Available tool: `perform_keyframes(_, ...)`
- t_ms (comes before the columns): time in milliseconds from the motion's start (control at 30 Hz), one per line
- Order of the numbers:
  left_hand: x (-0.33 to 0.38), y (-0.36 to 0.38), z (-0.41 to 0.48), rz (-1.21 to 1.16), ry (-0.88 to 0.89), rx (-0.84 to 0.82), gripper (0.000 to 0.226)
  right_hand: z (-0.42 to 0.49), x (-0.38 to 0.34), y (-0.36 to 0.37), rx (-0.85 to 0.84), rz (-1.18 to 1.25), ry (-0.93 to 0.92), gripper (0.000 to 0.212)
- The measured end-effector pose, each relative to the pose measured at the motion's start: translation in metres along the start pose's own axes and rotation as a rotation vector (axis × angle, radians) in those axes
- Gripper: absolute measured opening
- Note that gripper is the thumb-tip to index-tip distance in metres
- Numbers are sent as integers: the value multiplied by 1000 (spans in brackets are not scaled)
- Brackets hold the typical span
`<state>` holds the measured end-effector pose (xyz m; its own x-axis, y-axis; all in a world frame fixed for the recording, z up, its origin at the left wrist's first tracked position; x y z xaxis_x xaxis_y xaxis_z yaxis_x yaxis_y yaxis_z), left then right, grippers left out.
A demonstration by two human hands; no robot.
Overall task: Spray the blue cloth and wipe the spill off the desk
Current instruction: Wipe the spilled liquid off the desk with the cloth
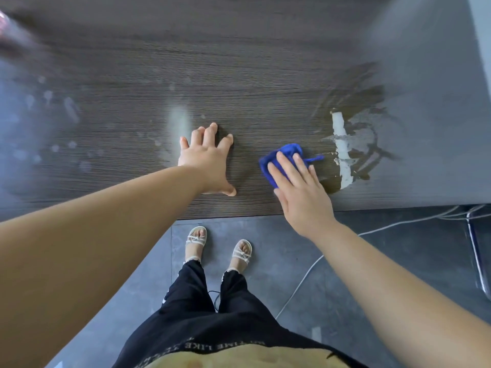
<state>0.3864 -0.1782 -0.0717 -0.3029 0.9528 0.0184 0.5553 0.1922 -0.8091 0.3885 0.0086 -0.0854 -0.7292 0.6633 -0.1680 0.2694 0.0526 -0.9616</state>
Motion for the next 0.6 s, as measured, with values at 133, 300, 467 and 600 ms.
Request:
perform_keyframes(133,0,0,-1,-7,-6,-6,117,74,26,-19,29,29,263,52)
perform_keyframes(300,0,-1,-2,-5,-7,0,116,95,9,-18,94,77,283,52)
perform_keyframes(467,0,-1,0,17,2,11,116,-1,-9,2,57,29,-5,50)
perform_keyframes(600,2,0,0,39,-4,-1,116,18,19,-4,4,26,68,51)
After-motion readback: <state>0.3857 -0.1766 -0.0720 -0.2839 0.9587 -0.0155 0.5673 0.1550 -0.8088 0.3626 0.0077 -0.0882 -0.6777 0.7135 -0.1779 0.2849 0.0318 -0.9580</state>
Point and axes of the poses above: each hand's wrist, its own z-axis towards the middle knuckle, its own y-axis out of the palm, x = y × z, the point moved 6 cm from there along z, towards the middle knuckle, and after that the axes turned 11 degrees about -y, right-handed, at the moved point
